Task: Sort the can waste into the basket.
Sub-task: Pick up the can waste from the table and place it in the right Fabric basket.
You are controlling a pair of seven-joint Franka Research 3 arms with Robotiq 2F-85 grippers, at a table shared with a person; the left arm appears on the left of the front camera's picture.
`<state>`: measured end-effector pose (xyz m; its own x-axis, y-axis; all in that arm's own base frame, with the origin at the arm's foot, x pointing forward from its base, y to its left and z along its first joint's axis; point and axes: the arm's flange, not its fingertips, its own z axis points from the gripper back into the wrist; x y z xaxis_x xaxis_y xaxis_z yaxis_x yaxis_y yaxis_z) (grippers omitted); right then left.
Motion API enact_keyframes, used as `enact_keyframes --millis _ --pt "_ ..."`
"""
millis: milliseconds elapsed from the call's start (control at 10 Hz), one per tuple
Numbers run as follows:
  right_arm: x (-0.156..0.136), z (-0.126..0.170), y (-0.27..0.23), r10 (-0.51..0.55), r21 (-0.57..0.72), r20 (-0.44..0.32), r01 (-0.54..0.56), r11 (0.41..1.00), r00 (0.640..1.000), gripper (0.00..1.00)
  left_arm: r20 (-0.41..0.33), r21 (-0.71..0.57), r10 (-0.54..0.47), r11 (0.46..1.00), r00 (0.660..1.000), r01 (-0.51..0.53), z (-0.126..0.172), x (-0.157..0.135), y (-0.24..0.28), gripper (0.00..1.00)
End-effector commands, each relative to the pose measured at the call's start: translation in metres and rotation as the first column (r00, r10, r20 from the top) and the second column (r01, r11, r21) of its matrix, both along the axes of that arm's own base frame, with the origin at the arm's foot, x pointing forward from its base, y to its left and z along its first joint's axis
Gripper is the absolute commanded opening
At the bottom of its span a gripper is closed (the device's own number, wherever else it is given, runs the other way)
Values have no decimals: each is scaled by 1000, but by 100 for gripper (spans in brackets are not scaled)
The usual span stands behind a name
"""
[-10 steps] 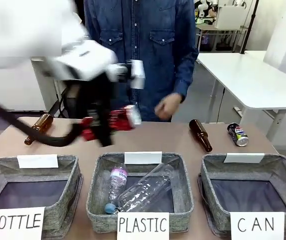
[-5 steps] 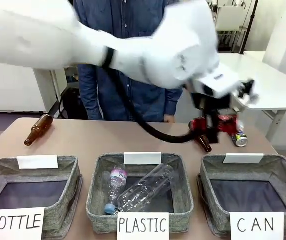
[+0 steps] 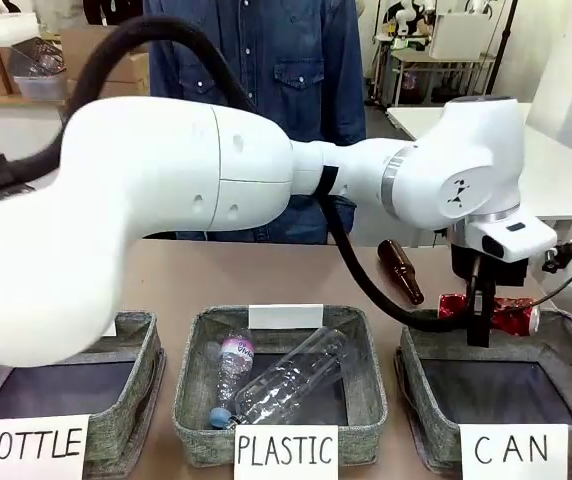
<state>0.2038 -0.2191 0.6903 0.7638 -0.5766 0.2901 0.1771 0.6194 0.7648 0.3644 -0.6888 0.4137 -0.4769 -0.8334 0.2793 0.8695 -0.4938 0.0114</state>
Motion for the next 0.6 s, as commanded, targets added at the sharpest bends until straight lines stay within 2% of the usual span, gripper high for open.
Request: enact_keyframes --millis 0,100,200,300,400,500 --pt "1 5 2 -2 15 4 2 1000 1000 100 21 23 20 1000 1000 -20 23 17 -15 0" --pt "1 5 2 -2 15 4 2 1000 1000 100 28 50 1 999 1000 -2 25 14 -13 11" --pt "1 5 2 -2 15 4 2 1000 1000 100 37 73 -17 997 999 14 25 11 -11 56" --pt "1 5 2 -2 15 4 2 1000 1000 100 33 65 -14 998 999 12 28 10 -7 67" --pt "1 5 2 -2 15 4 2 1000 1000 100 15 57 -23 998 1000 22 33 8 -3 100" --pt "1 5 2 -2 15 4 2 1000 1000 100 -1 59 -36 998 999 36 42 -2 3 100"
